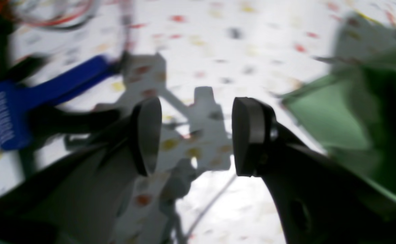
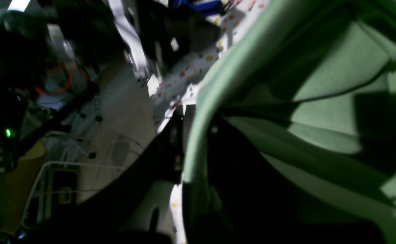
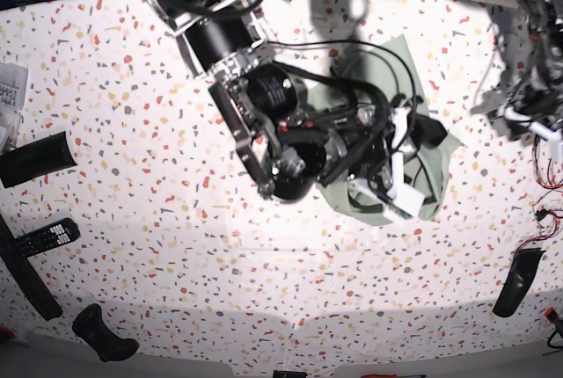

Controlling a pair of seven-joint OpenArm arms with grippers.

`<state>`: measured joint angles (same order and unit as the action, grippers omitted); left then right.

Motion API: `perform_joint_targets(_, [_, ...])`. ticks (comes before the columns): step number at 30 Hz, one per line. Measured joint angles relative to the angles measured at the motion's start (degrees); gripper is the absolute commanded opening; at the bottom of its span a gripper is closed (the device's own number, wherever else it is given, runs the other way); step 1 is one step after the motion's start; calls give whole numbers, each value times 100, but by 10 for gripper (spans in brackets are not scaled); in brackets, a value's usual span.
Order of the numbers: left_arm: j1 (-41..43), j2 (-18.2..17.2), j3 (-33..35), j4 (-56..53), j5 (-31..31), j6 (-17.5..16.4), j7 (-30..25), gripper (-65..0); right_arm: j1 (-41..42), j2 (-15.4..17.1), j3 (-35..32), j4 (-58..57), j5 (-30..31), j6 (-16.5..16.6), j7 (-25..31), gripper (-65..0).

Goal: Fold the T-shirt properly
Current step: 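Fold the held shirt over toward the left gripper with the right gripper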

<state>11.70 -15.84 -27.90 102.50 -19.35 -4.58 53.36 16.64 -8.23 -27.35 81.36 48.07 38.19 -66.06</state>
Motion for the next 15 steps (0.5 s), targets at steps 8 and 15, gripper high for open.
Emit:
perform_joint_targets(8, [17,28,-367,0,-28,-197,74,-343,-273,0,-273,0,0,68,323,-650])
perform_joint_targets(15, [15,28,-365,0,-37,-258,219,-343,-282,2,-671,0,-2,70,424,-622])
